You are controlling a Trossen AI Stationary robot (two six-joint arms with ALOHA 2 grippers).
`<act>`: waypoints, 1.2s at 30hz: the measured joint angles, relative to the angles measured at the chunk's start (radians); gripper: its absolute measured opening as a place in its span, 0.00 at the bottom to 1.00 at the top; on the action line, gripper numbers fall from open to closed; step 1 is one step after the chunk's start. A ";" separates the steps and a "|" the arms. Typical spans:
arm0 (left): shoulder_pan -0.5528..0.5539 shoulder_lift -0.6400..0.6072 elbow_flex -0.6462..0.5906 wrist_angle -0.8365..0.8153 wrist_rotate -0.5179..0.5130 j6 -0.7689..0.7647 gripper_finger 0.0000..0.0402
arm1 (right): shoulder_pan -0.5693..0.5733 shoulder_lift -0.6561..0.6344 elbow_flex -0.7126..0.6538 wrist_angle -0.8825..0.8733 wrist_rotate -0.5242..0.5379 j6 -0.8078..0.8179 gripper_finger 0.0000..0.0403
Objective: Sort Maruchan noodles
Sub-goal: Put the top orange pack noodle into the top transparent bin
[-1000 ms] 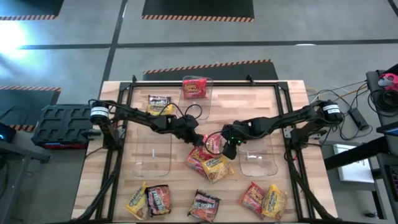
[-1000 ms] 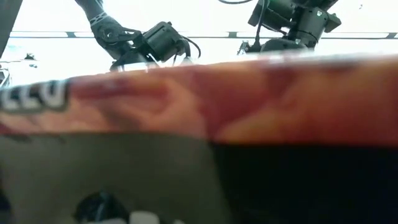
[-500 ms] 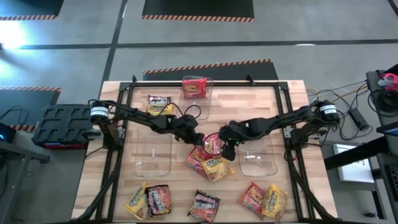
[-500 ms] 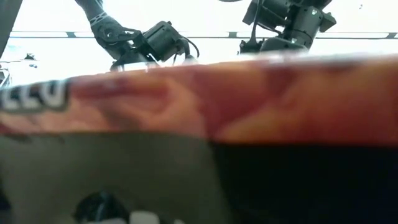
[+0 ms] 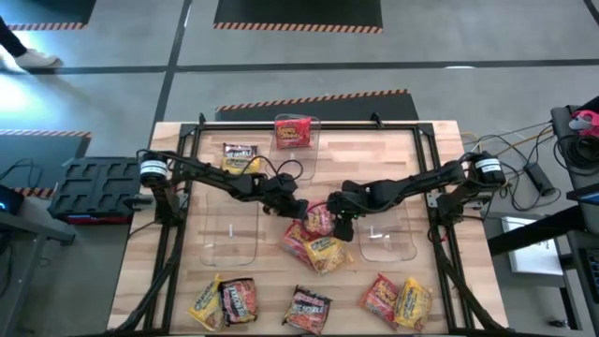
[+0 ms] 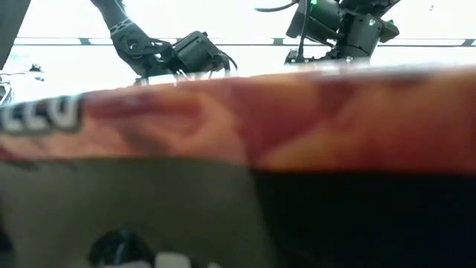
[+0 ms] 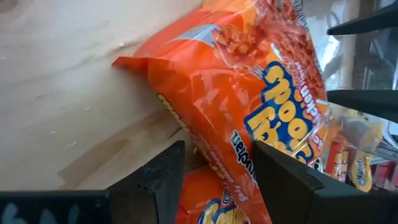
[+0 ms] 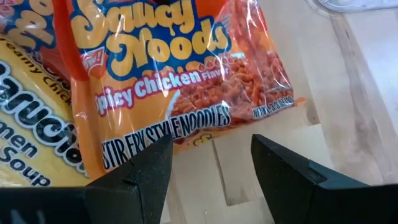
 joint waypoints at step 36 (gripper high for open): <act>0.032 -0.021 -0.002 -0.059 0.075 -0.004 0.42 | 0.000 0.019 0.010 -0.005 -0.005 -0.030 0.52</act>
